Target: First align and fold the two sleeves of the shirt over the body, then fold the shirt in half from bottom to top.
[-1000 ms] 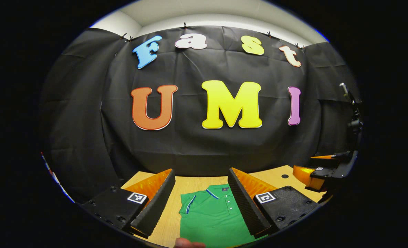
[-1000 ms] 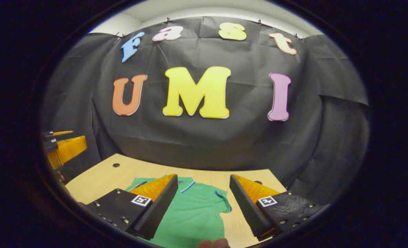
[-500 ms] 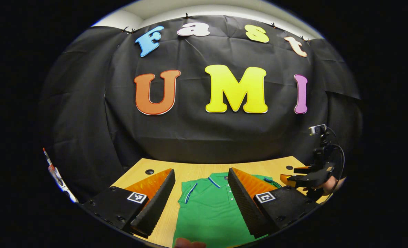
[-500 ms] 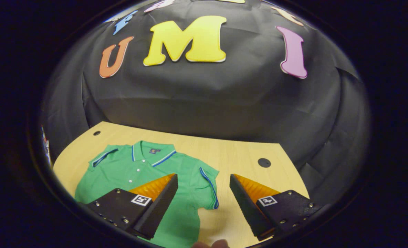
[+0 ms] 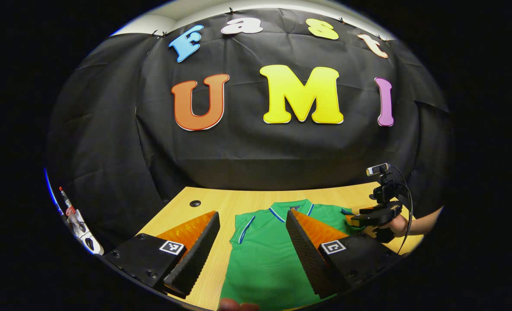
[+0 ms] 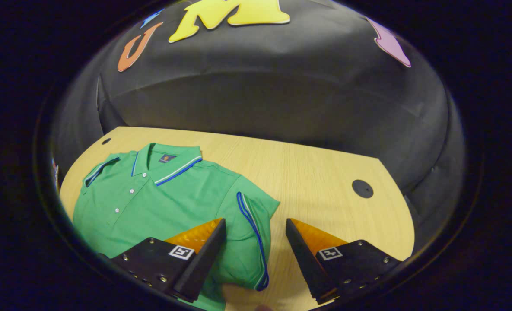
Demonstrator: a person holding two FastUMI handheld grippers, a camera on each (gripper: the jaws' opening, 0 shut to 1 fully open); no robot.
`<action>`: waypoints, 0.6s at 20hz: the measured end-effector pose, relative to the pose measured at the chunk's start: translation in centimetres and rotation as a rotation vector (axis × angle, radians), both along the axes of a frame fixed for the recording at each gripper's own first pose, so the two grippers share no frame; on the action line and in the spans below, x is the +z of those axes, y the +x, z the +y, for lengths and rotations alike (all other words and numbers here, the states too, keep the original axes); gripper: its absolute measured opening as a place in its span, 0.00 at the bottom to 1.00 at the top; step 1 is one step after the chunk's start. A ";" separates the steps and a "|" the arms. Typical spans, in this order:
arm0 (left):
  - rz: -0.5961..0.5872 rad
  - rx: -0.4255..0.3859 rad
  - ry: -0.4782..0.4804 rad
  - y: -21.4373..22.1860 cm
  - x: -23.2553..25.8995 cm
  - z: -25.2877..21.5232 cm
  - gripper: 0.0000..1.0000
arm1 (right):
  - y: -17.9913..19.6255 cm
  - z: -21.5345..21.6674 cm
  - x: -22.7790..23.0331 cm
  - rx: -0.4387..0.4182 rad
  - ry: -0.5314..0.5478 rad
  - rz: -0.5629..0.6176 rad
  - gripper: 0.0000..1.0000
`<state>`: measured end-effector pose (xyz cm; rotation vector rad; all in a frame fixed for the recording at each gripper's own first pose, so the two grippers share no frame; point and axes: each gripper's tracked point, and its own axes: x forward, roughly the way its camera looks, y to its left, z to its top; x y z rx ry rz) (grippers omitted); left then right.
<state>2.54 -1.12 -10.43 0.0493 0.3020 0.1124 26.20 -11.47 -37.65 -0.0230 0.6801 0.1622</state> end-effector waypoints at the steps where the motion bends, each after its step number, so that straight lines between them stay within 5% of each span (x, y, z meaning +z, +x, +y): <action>1: 0.006 0.010 -0.005 -0.1 -0.2 0.1 0.99 | -0.1 -0.2 -0.4 -0.014 0.016 0.023 0.80; 4: 0.028 0.031 -0.025 -0.3 -1.1 0.4 0.99 | 0.2 -0.7 -0.5 -0.048 0.050 0.028 0.75; 9: 0.039 0.036 -0.039 -0.3 -1.6 0.0 0.99 | 0.0 -0.9 -0.8 -0.061 0.037 0.057 0.08; 12: 0.041 0.032 -0.047 -0.3 -1.8 -0.1 0.99 | 0.3 -0.4 0.5 -0.067 0.053 0.049 0.01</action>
